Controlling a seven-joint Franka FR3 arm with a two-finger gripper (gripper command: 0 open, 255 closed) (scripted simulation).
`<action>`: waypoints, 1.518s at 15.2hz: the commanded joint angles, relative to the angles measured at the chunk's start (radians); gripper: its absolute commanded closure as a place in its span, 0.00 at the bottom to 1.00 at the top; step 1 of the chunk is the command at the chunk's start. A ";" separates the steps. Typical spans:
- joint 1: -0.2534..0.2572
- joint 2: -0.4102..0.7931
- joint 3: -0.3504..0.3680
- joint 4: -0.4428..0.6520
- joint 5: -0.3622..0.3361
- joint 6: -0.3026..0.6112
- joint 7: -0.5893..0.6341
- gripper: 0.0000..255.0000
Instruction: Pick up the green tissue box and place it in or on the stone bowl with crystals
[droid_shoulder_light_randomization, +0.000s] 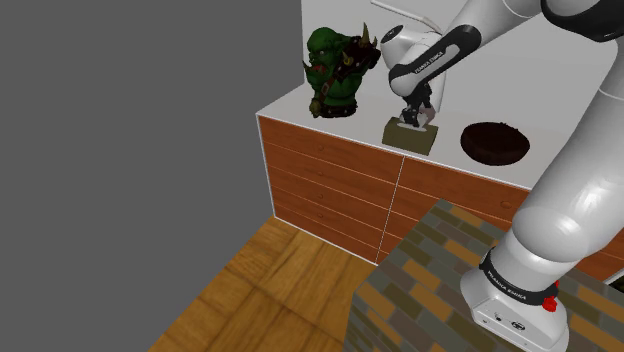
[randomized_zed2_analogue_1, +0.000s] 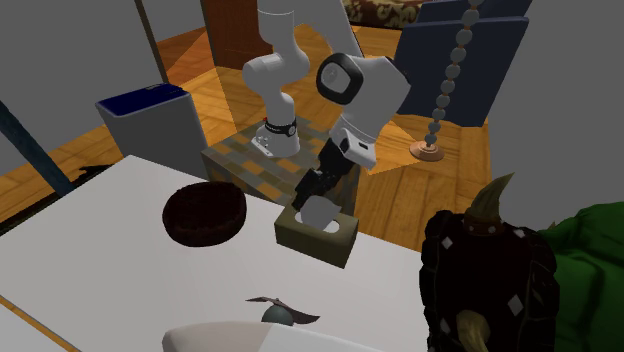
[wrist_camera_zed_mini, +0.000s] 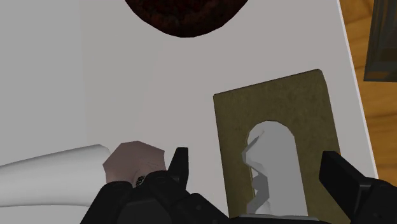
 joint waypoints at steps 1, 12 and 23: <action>-0.006 0.007 -0.005 -0.011 -0.007 0.020 0.003 0.00; -0.006 0.007 -0.005 -0.011 -0.007 0.020 0.003 1.00; -0.002 -0.030 -0.002 0.012 0.006 -0.033 -0.029 1.00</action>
